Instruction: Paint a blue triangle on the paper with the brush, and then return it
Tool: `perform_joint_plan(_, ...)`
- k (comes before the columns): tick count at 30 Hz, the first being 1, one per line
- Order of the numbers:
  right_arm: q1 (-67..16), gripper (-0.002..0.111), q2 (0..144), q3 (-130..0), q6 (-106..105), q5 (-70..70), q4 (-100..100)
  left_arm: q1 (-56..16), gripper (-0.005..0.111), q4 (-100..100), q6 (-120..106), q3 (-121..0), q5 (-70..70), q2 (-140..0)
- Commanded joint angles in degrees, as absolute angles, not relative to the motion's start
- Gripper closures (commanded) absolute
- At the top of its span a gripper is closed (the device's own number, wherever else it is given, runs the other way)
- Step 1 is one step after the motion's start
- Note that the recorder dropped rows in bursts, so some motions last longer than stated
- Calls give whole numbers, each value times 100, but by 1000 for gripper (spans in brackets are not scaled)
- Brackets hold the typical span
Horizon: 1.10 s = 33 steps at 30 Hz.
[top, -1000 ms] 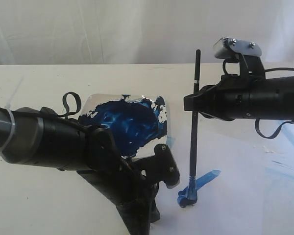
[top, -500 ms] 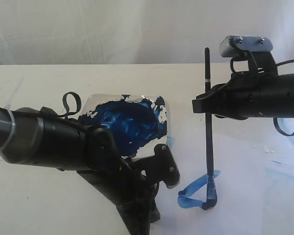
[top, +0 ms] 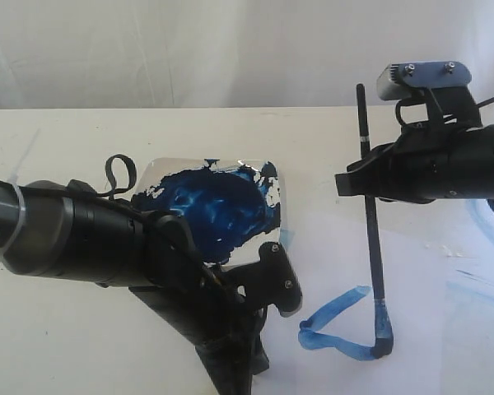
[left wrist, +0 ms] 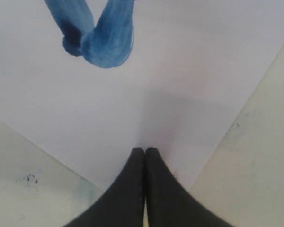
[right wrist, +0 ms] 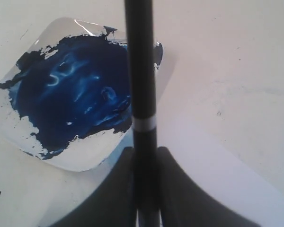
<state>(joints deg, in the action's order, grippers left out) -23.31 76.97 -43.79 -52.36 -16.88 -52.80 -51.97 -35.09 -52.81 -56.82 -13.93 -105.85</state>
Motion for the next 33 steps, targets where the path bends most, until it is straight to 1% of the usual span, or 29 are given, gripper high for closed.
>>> perform_joint_plan(1,-2339,108,7600,-4386,-4999,-1617,-4879,-5207,107,-3558,-5265,-5648,-1580,-10678)
perform_joint_plan(8,-2339,108,7600,-4386,-4279,-1617,-4082,-5207,107,-3558,-5265,-5648,-1627,-10678)
perform_joint_plan(26,-2339,108,7327,-4386,-4028,-1545,-3722,-5207,107,-3558,-5265,-5648,-1627,-10678)
perform_joint_plan(33,-2339,108,7293,-4386,-4028,-773,-4054,-5207,107,-3558,-5265,-5648,-1627,-10678)
